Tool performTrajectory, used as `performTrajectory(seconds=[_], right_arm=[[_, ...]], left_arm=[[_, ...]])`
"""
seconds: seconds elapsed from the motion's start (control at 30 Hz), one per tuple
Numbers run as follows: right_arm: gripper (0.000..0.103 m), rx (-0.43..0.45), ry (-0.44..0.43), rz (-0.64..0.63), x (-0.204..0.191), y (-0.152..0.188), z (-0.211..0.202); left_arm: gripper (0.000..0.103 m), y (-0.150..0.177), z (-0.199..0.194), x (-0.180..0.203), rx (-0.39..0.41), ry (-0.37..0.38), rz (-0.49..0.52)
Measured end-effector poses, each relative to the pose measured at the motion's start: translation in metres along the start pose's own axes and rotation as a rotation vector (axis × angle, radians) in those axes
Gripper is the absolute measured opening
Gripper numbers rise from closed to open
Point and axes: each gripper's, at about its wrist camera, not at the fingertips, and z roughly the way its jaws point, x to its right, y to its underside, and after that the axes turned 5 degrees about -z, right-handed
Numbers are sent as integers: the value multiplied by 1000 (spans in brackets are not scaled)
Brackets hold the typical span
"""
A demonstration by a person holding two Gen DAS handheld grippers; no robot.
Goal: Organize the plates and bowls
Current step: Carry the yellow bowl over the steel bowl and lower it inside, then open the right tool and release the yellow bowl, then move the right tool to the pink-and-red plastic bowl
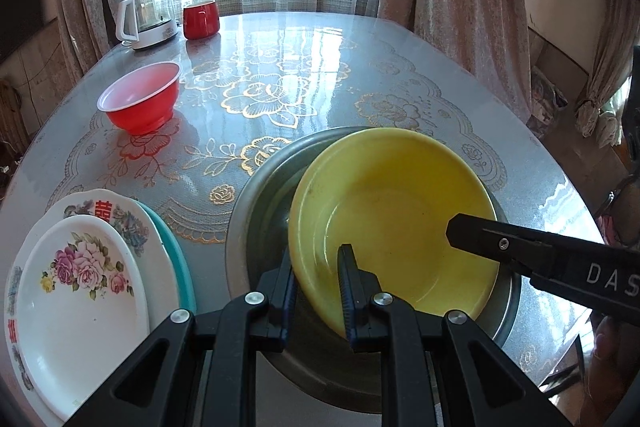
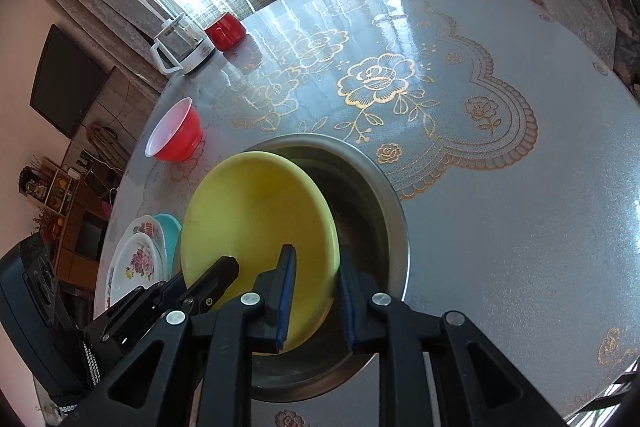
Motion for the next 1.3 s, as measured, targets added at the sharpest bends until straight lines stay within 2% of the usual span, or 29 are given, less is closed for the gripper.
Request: performTrajectory(seconds=[0.33, 0.53, 0.6, 0.73, 0.87, 1.3], right_arm=[[22, 16, 25, 12, 3, 1, -5], [20, 36, 63, -38, -1, 0, -2], [20, 45, 83, -50, -3, 0, -2], [20, 66, 100, -44, -4, -2, -4], [20, 72, 130, -79, -9, -4, -4], [21, 64, 48, -41, -7, -2, -4]], left_arm=[[19, -1, 1, 1, 6, -16, 26], [19, -2, 4, 2, 9, -21, 23], [23, -2, 4, 4, 8, -23, 38], [42, -1, 2, 3, 12, 25, 18], [44, -1, -2, 3, 25, 39, 8], [44, -6, -16, -8, 62, 55, -32]])
